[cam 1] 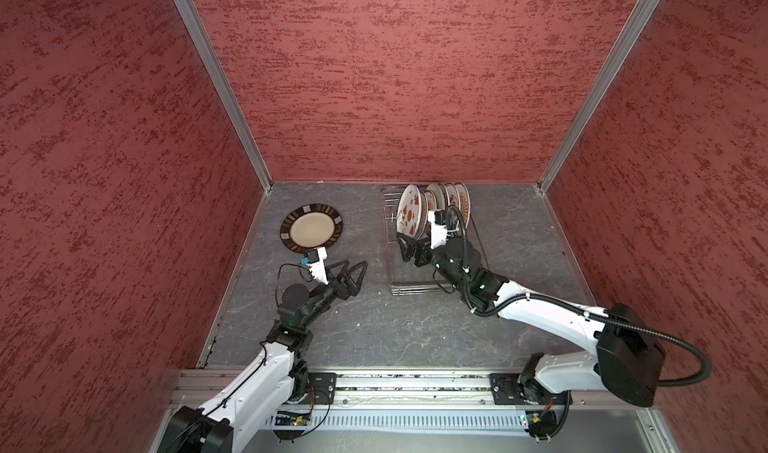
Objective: Unload the plates from the dish rack
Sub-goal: 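Reach the right gripper to the watermelon plate's top rim while left gripper rises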
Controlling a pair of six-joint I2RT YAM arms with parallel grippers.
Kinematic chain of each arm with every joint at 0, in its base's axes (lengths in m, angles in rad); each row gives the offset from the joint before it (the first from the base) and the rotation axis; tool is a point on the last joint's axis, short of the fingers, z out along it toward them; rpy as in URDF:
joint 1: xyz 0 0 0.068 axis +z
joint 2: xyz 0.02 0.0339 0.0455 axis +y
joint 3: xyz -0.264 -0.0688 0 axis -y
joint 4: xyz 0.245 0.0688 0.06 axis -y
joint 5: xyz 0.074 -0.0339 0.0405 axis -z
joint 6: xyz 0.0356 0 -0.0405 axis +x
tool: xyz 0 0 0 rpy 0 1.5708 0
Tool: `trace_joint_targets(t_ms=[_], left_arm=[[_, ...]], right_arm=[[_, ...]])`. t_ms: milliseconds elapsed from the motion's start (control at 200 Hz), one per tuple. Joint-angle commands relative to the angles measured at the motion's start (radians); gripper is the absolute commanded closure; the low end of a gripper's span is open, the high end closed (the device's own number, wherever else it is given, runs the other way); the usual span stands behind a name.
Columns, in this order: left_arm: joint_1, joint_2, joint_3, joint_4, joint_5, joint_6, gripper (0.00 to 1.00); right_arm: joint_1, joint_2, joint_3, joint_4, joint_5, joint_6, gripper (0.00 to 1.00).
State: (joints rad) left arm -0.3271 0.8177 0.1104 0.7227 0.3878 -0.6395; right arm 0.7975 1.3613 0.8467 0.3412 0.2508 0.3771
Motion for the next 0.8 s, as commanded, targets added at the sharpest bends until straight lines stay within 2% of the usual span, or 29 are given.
trace_joint_targets(t_ms=[0, 125, 235, 336, 481, 536, 721, 797], left_arm=[[-0.027, 0.062, 0.005, 0.097, 0.085, -0.011, 0.01], [-0.032, 0.079, 0.026, 0.062, 0.089, 0.028, 0.01], [-0.033, 0.041, 0.028, 0.003, 0.036, 0.031, 0.01], [-0.036, -0.005, 0.023, -0.035, 0.031, 0.037, 0.01], [-0.046, -0.047, 0.030, -0.085, 0.023, 0.041, 0.01], [-0.047, -0.058, 0.026, -0.101, -0.004, 0.027, 0.01], [-0.054, -0.063, 0.026, -0.100, 0.005, 0.024, 0.01], [-0.055, -0.055, 0.019, -0.090, -0.031, 0.008, 0.01]], right_arm=[[-0.027, 0.011, 0.084, -0.090, 0.052, 0.045, 0.06], [-0.047, 0.077, 0.168, -0.172, 0.110, 0.044, 0.15], [-0.047, 0.167, 0.257, -0.272, 0.233, 0.032, 0.25], [-0.049, 0.250, 0.353, -0.353, 0.305, 0.031, 0.37], [-0.055, 0.361, 0.485, -0.474, 0.387, 0.051, 0.41], [-0.059, 0.391, 0.520, -0.504, 0.425, 0.060, 0.47], [-0.089, 0.432, 0.559, -0.503, 0.358, 0.058, 0.60], [-0.090, 0.453, 0.579, -0.502, 0.331, 0.052, 0.63]])
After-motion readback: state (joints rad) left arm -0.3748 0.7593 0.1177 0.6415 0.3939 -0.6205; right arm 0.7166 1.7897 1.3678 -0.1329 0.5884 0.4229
